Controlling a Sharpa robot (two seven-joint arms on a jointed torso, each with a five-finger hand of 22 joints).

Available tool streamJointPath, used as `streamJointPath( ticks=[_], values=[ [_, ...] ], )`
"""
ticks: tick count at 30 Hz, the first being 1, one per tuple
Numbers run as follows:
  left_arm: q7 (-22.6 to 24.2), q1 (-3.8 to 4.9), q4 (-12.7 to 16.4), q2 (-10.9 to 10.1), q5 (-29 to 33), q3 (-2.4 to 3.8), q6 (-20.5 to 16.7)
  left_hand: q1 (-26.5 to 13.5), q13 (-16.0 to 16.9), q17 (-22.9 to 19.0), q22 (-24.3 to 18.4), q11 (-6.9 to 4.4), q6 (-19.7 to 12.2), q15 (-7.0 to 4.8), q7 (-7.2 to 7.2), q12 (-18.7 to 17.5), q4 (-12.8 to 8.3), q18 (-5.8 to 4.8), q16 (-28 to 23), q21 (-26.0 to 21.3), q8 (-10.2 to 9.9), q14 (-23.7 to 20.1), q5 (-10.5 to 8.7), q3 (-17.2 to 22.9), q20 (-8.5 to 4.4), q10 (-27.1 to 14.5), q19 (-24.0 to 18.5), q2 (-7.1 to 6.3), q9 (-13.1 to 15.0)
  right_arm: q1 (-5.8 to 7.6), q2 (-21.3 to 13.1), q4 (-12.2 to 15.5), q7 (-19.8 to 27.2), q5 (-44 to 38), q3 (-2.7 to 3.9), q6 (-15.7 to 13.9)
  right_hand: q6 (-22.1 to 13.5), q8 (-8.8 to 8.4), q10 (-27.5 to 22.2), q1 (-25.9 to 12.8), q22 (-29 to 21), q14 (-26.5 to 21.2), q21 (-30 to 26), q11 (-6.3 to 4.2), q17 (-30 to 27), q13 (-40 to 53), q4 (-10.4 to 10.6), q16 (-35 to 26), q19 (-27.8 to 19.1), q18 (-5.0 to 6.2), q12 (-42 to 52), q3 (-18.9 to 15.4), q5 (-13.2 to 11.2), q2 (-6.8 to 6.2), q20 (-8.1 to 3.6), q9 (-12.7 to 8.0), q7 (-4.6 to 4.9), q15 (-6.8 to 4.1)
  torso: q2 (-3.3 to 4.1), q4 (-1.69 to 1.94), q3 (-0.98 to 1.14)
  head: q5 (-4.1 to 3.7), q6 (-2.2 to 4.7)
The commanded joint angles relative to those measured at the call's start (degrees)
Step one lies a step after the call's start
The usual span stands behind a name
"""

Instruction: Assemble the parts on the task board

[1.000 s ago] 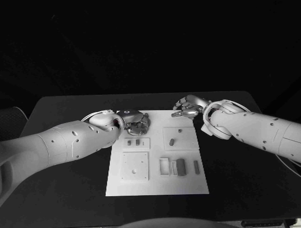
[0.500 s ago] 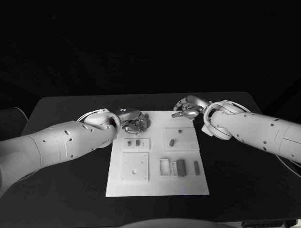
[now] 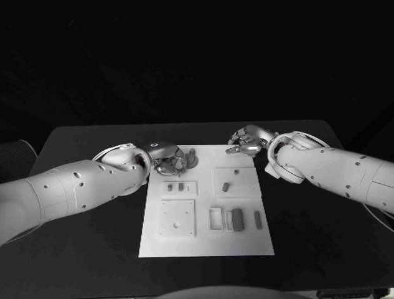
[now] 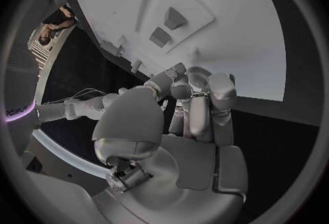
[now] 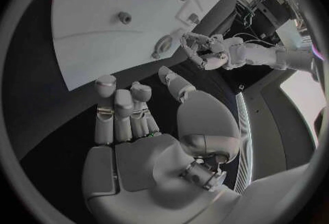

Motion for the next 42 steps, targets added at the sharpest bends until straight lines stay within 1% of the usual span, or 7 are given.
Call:
streamJointPath(
  ticks=[1, 10, 22, 27, 34, 42],
  values=[
    [-0.11, 0.07, 0.75, -0.42, 0.37, 0.01, 0.01, -0.45, -0.09, 0.0, 0.76, 0.03, 3.1, -0.08, 2.76, 0.06, 0.15, 6.08, -0.24, 0.19, 0.33, 0.34, -0.35, 0.02, -0.12, 0.38, 0.26, -0.15, 0.05, -0.01, -0.06, 0.05, 0.24, -0.42, 0.01, 0.4, 0.08, 0.2, -0.12, -0.42, 0.67, 0.26, -0.13, 0.08, -0.07, -0.1, 0.09, 0.33, 0.11, 3.93, 0.28, 0.04, 0.28, 0.18, -0.44, -0.06, 0.38, -0.18, 0.01, 0.03, -0.03, 0.0, -0.04],
    [-0.4, 0.06, 0.95, -1.27, -0.12, -0.01, -0.1, -0.45, -0.11, 0.03, 0.75, 0.03, 3.09, -0.08, 2.76, 0.03, 0.15, 6.08, -0.25, 0.19, 0.3, 0.35, -0.36, 0.01, -0.13, 0.41, 0.27, -0.26, 0.07, -0.01, -0.15, 0.07, 0.23, -0.42, 0.01, 0.38, 0.07, 0.2, -0.12, -0.42, 0.67, 0.26, -0.13, 0.08, -0.07, -0.1, 0.09, 0.33, 0.12, 3.92, 0.28, 0.05, 0.29, 0.19, -0.44, -0.07, 0.38, -0.18, 0.0, -0.02, -0.09, 0.08, -0.03],
    [-0.77, 0.06, 1.05, -1.85, -0.29, -0.01, 0.54, -0.41, -0.13, 0.02, 0.73, 0.03, 3.09, -0.08, 2.76, 0.0, 0.14, 6.08, -0.28, 0.18, 0.27, 0.34, -0.35, 0.03, -0.15, 0.45, 0.28, -0.33, 0.1, -0.01, -0.15, 0.07, 0.24, -0.42, 0.01, 0.42, 0.06, 0.2, -0.12, -0.43, 0.67, 0.26, -0.13, 0.08, -0.07, -0.11, 0.09, 0.33, 0.12, 3.93, 0.28, 0.05, 0.29, 0.19, -0.45, -0.07, 0.38, -0.18, 0.03, -0.03, -0.02, 0.19, -0.16],
    [-0.86, 0.06, 1.09, -1.93, 0.05, -0.03, 0.9, -0.41, -0.15, 0.03, 0.72, 0.03, 3.12, -0.08, 2.76, -0.02, 0.16, 6.08, -0.29, 0.18, 0.27, 0.35, -0.35, 0.03, -0.15, 0.46, 0.28, -0.35, 0.11, -0.01, -0.17, 0.1, 0.22, -0.42, 0.01, 0.41, 0.06, 0.2, -0.12, -0.43, 0.67, 0.26, -0.14, 0.08, -0.08, -0.12, 0.09, 0.33, 0.12, 3.93, 0.29, 0.05, 0.29, 0.19, -0.45, -0.07, 0.38, -0.18, 0.03, -0.03, -0.02, 0.16, -0.26],
    [-1.07, 0.05, 1.08, -1.92, -0.61, -0.06, 1.46, -0.41, -0.16, 0.09, 0.71, 0.03, 3.13, -0.08, 2.76, -0.04, 0.16, 6.08, -0.29, 0.17, 0.25, 0.37, -0.35, 0.04, -0.15, 0.48, 0.28, -0.4, 0.13, -0.01, -0.16, 0.08, 0.22, -0.42, 0.01, 0.4, 0.05, 0.2, -0.12, -0.43, 0.66, 0.27, -0.14, 0.08, -0.08, -0.12, 0.09, 0.33, 0.12, 3.93, 0.29, 0.06, 0.29, 0.2, -0.45, -0.08, 0.38, -0.18, 0.03, -0.04, -0.01, 0.25, -0.16],
    [-1.16, 0.05, 1.16, -1.82, -0.65, -0.09, 1.69, -0.4, -0.18, 0.06, 0.7, 0.04, 3.12, -0.07, 2.76, -0.06, 0.15, 6.07, -0.32, 0.17, 0.22, 0.35, -0.36, 0.03, -0.16, 0.5, 0.28, -0.52, 0.15, -0.01, -0.1, 0.05, 0.23, -0.42, 0.01, 0.41, 0.04, 0.2, -0.12, -0.42, 0.66, 0.27, -0.14, 0.08, -0.08, -0.12, 0.08, 0.33, 0.13, 3.92, 0.29, 0.06, 0.29, 0.2, -0.45, -0.08, 0.38, -0.18, 0.03, -0.04, -0.02, 0.23, -0.25]
  ],
)
